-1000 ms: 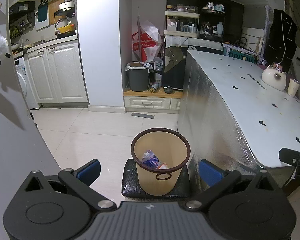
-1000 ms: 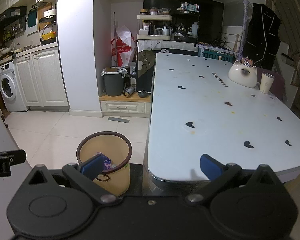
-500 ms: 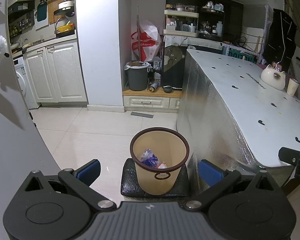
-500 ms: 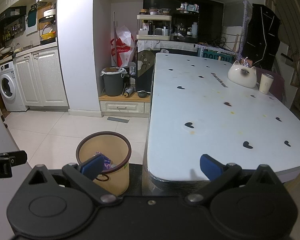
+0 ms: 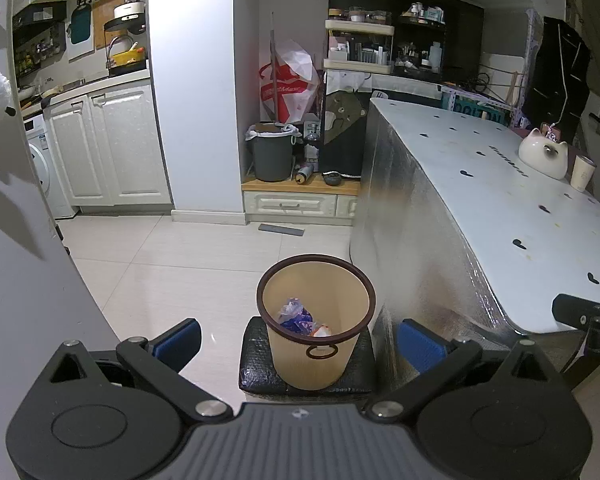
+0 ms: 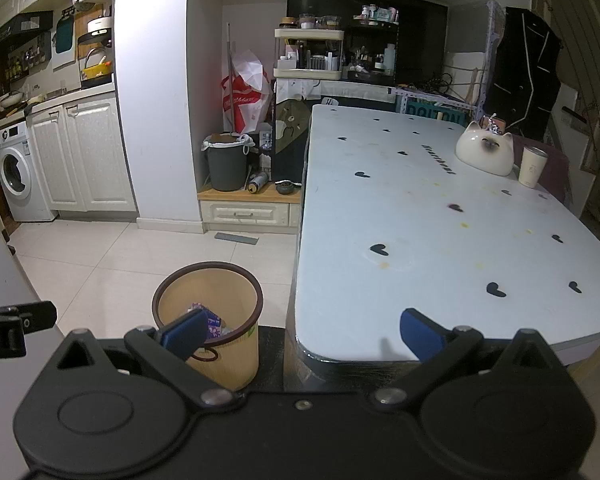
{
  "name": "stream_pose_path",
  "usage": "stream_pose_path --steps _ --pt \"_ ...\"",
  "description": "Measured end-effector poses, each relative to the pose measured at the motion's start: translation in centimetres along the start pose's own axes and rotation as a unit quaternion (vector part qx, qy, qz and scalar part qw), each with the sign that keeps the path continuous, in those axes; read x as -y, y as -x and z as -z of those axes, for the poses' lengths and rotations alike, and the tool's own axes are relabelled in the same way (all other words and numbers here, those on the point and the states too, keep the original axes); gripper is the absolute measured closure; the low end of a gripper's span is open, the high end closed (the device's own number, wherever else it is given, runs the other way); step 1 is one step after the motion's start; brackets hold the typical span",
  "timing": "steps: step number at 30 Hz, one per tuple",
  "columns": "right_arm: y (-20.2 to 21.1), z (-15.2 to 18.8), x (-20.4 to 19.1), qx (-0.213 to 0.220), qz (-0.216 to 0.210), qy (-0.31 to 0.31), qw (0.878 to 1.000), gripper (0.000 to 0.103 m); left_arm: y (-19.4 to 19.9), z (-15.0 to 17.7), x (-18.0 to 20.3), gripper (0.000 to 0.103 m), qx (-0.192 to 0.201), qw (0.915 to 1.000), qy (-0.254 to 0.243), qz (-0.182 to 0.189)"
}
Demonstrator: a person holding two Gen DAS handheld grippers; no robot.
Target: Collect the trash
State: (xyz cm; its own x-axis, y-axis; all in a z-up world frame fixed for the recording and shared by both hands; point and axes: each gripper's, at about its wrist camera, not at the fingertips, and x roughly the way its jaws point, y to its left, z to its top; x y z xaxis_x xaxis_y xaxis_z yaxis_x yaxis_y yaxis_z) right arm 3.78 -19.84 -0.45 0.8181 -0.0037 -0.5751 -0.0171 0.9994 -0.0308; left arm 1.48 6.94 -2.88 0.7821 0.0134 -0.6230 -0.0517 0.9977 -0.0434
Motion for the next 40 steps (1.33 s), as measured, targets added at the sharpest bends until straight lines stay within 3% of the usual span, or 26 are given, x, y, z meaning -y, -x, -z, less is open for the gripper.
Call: stream_pose_path --steps 40 --pt "0.04 0.03 0.05 0.0 0.0 0.002 1.0 0.0 0.11 0.19 0.09 0.0 -0.001 1.0 0.001 0.003"
